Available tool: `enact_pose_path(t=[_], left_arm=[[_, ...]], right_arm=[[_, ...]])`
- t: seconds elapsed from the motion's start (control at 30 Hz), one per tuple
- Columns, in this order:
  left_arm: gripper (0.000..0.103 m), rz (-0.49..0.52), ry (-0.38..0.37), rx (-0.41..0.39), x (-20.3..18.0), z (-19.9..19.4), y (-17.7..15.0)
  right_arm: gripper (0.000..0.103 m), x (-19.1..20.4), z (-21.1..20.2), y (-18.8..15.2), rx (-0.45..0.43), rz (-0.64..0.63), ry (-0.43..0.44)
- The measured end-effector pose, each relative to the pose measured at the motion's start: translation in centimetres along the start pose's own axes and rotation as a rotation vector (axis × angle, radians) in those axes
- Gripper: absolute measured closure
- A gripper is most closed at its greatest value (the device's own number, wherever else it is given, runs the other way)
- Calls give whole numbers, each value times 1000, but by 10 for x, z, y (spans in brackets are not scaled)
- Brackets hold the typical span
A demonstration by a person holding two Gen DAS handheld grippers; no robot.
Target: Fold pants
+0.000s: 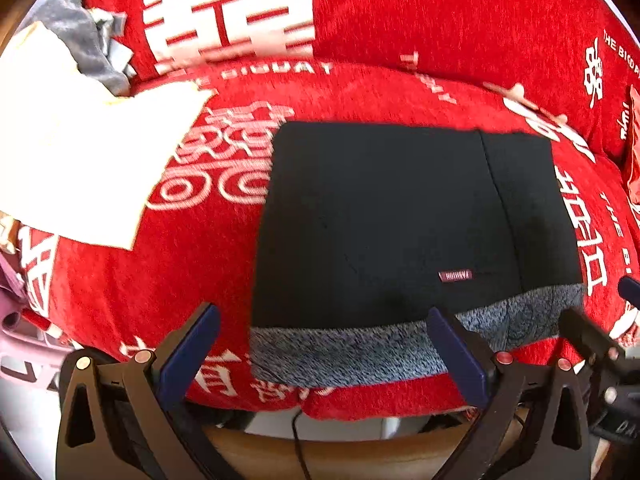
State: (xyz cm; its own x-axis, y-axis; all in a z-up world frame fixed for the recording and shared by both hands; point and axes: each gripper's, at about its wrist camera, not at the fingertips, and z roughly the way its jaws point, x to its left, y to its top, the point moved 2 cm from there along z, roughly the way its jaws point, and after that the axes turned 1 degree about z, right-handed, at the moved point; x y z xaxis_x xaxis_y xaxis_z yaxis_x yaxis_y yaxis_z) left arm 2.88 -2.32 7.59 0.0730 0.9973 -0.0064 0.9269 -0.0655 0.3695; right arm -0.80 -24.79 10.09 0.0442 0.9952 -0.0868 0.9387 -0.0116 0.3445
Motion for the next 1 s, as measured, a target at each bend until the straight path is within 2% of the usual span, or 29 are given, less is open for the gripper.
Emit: enact_pose_path(t=[0.07, 0.17, 0.43, 0.8, 1.0], left_arm=[[0, -7, 19, 20, 3, 4, -1], [0, -17, 6, 10, 4, 3, 1], [0, 42, 23, 12, -6, 9, 3], [0, 50, 23, 33, -12, 13, 5], [0, 37, -49, 35, -15, 8, 5]], right_arm=[[0, -3, 2, 0, 4, 8, -3], [0, -8, 7, -1, 13, 24, -9], [0, -12, 22, -7, 62, 33, 8], [0, -15, 23, -6, 70, 32, 23], [0, -16, 22, -4, 61, 33, 15]])
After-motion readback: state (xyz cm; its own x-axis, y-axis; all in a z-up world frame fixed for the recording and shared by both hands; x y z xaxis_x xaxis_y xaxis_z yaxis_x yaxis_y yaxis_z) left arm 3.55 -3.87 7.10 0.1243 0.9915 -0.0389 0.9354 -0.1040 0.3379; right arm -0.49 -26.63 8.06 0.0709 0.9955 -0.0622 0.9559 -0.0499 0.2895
